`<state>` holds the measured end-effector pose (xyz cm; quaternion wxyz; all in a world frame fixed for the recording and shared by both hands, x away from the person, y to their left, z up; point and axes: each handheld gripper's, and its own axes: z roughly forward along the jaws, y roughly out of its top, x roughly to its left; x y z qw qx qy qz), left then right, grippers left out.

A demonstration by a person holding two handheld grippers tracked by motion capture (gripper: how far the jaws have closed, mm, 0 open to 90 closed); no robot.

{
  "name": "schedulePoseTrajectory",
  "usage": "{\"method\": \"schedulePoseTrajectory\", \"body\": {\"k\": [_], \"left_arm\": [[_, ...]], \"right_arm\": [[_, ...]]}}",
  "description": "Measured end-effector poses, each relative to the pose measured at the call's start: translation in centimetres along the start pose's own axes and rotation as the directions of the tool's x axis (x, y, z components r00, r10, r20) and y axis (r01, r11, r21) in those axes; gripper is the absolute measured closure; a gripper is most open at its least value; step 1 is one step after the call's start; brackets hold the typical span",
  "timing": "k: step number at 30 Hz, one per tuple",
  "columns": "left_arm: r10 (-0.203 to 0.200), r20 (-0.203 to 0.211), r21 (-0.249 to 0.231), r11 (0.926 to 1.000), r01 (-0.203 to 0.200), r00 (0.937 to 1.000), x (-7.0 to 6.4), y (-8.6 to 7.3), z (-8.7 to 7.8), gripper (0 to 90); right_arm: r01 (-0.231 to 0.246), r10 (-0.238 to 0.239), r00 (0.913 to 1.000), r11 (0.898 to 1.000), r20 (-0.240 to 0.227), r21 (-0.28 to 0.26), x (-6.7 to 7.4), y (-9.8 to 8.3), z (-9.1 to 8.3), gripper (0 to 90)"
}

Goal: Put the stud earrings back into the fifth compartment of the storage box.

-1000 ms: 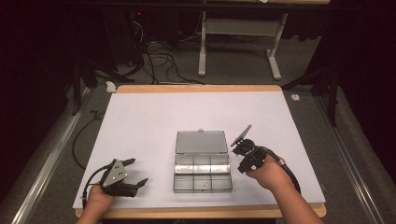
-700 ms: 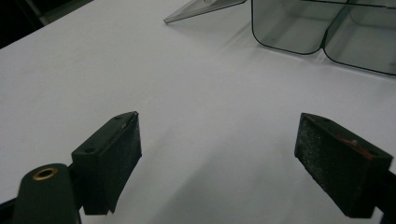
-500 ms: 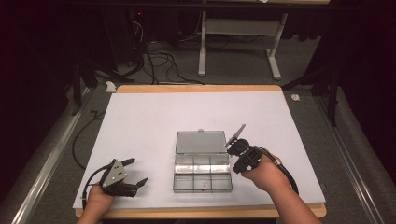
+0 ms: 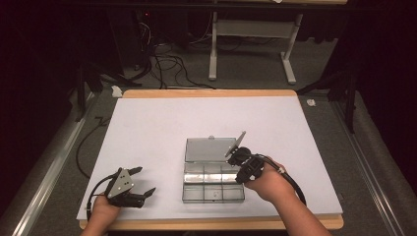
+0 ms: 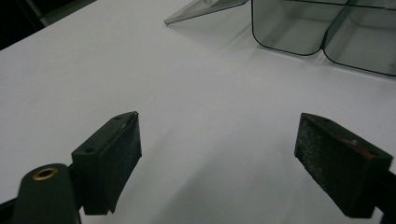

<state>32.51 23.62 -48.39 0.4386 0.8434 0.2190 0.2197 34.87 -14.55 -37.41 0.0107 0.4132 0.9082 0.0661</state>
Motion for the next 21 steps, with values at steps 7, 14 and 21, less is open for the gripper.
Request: {"method": "schedulePoseTrajectory", "body": {"k": [7, 14, 21], "left_arm": [[-0.001, 0.005, 0.001, 1.0, 0.001, 1.0, 0.0, 0.0, 0.0, 15.1], [-0.008, 0.009, 0.01, 0.9999, 0.007, 0.9999, 0.1, 0.0, 0.1, 15.0], [-0.005, 0.008, 0.003, 1.0, 0.005, 1.0, 0.0, 0.0, 0.0, 15.1]], "right_arm": [[0.048, -0.048, 0.9988, 0.999, -0.008, -0.017, 1.2, 0.7, -0.2, 86.5], [0.091, -0.091, 0.9958, 0.996, -0.012, -0.019, 2.2, 1.7, 0.3, 86.4], [0.124, -0.124, 0.992, 0.992, -0.024, -0.013, 3.6, 2.7, 1.2, 86.5]]}}
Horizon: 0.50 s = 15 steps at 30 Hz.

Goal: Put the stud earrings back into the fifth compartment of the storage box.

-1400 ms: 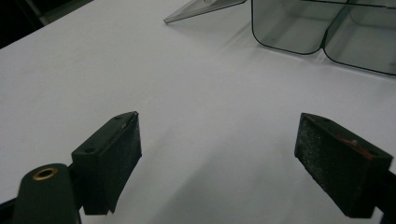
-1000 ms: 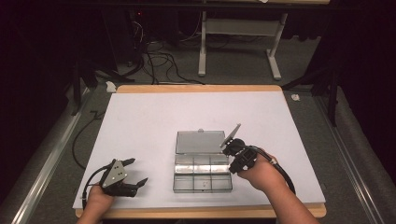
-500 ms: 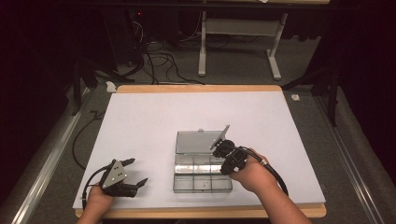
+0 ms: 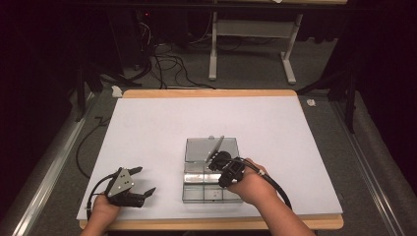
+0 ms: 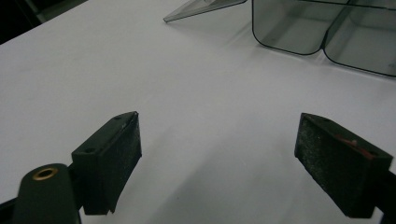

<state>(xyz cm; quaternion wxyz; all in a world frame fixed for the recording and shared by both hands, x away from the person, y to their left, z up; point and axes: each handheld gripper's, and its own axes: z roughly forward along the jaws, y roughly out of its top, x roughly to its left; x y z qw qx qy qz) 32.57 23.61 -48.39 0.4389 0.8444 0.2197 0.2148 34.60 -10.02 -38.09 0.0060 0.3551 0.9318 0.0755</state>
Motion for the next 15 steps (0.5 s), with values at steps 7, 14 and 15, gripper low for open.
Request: {"method": "schedulePoseTrajectory", "body": {"k": [7, 14, 15], "left_arm": [[0.005, 0.001, -0.002, 1.0, -0.005, 1.0, -0.1, 0.0, 0.0, 15.1], [0.01, 0.001, -0.003, 0.9999, -0.01, 0.9999, -0.1, 0.0, 0.0, 15.1], [0.008, 0.004, -0.002, 1.0, -0.008, 1.0, -0.1, 0.0, 0.0, 15.0]], "right_arm": [[0.013, -0.013, 0.9998, 1.0, -0.015, 0.015, 0.6, 0.6, 1.3, 86.4], [0.02, -0.019, 0.9994, 0.999, -0.03, 0.033, 1.0, 1.2, 2.8, 86.4], [0.027, -0.026, 0.9993, 0.999, -0.029, 0.037, 1.0, 1.3, 3.0, 86.4]]}}
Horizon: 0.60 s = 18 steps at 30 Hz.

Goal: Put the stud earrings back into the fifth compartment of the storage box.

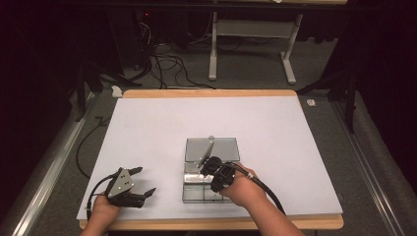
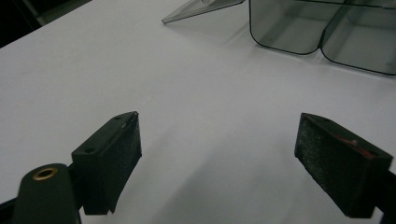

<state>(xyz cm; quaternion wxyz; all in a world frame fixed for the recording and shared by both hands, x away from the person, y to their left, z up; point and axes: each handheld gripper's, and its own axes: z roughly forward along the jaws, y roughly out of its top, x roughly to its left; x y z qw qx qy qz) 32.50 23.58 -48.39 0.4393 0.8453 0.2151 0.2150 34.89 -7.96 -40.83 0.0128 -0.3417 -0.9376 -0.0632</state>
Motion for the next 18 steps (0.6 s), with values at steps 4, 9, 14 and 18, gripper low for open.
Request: {"method": "schedulePoseTrajectory", "body": {"k": [4, 9, 14, 18], "left_arm": [[-0.005, -0.001, 0.005, 1.0, 0.005, 1.0, 0.1, 0.0, 0.0, 15.1], [-0.009, 0.002, 0.007, 0.9999, 0.009, 1.0, 0.1, 0.0, 0.0, 15.1], [-0.003, 0.006, 0.007, 1.0, 0.003, 1.0, 0.1, 0.0, 0.0, 15.1], [0.002, -0.001, -0.001, 1.0, -0.002, 1.0, 0.0, 0.0, 0.0, 15.1]], "right_arm": [[0.002, -0.002, 0.9999, 1.0, -0.015, 0.01, 0.0, 0.2, 1.2, 86.4], [0.005, -0.005, 0.9997, 1.0, -0.025, 0.02, -0.1, 0.2, 2.2, 86.3], [-0.001, 0.001, 0.9998, 1.0, -0.022, 0.02, -0.1, 0.2, 2.6, 83.4], [-0.011, 0.011, 0.9996, 1.0, -0.027, 0.004, -0.3, 0.2, 2.2, 82.5]]}}
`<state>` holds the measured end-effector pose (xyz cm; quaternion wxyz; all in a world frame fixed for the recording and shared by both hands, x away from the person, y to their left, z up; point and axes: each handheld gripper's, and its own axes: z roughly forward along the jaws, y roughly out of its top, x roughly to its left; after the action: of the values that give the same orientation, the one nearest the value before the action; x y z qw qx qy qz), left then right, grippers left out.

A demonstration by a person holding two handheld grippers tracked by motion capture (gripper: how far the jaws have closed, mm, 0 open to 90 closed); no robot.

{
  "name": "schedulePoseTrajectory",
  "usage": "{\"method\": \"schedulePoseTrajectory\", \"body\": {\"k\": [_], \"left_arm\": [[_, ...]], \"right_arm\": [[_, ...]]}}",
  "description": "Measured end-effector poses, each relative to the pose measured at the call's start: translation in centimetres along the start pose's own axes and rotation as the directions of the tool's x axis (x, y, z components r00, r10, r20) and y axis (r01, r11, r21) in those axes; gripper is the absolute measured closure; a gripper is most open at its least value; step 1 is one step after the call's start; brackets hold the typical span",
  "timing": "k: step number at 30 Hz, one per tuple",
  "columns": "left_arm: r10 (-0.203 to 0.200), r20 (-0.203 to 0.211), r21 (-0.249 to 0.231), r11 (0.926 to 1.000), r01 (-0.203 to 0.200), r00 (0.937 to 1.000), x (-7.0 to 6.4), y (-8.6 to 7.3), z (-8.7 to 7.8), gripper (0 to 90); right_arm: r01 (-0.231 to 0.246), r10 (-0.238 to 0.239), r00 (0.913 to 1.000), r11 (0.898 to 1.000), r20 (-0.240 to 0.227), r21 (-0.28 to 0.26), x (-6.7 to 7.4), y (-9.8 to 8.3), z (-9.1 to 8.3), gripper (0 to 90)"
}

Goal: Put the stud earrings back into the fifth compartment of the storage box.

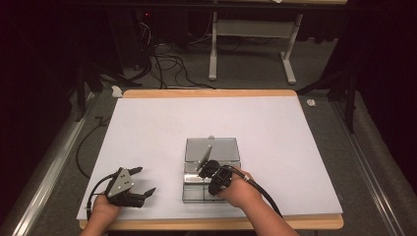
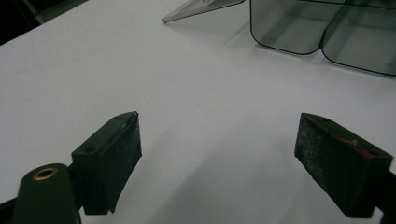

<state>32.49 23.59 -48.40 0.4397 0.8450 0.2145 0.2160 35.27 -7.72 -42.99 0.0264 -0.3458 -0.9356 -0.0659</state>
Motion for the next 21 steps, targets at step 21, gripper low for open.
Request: {"method": "schedulePoseTrajectory", "body": {"k": [21], "left_arm": [[-0.018, -0.001, -0.017, 0.9997, 0.018, 0.9998, 0.2, -0.1, -0.2, 15.0]], "right_arm": [[-0.052, 0.055, 0.9975, 0.996, 0.044, -0.068, -2.1, -3.2, -4.0, 82.6]]}}
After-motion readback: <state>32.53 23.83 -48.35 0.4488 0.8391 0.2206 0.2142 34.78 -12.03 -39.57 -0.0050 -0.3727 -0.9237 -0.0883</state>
